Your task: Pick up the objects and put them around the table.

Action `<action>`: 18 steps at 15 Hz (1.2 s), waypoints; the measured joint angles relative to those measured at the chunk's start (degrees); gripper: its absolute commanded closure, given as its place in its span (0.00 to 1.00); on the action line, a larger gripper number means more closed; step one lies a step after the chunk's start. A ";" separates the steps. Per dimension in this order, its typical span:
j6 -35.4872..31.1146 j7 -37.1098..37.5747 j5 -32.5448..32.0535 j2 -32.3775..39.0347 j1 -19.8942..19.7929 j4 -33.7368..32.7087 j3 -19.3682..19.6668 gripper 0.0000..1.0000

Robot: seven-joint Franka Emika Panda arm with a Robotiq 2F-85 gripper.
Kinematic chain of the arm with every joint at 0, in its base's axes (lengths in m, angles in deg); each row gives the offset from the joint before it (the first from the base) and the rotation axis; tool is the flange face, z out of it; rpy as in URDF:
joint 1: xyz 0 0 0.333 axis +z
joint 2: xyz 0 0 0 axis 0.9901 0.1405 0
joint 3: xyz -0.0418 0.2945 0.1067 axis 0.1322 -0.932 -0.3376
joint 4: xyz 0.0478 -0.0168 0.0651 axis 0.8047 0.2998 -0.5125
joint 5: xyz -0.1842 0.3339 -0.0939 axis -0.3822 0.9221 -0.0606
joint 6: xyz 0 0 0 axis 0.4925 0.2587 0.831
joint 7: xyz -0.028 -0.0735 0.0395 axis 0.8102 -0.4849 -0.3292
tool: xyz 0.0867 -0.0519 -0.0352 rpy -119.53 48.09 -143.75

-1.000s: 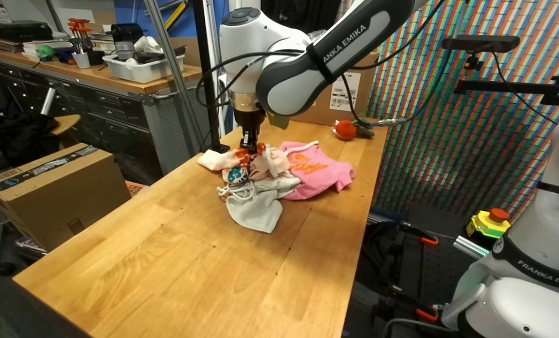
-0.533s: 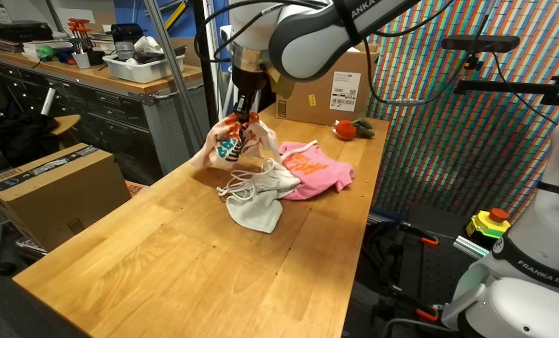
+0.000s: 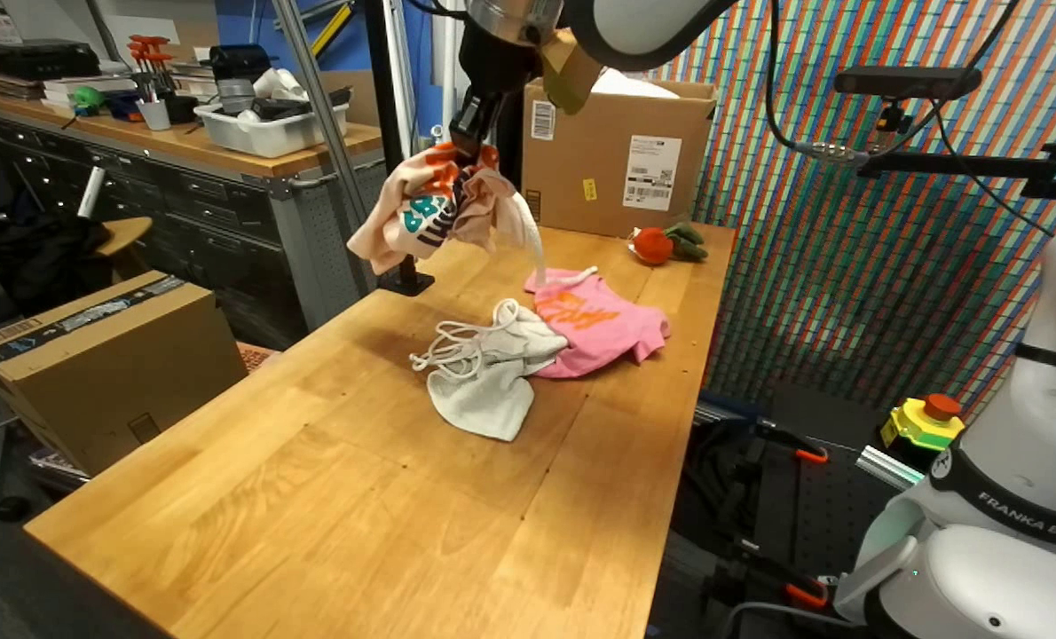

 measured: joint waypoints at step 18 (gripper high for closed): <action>8.70 2.20 2.59 -0.92 5.58 0.75 -14.03 0.93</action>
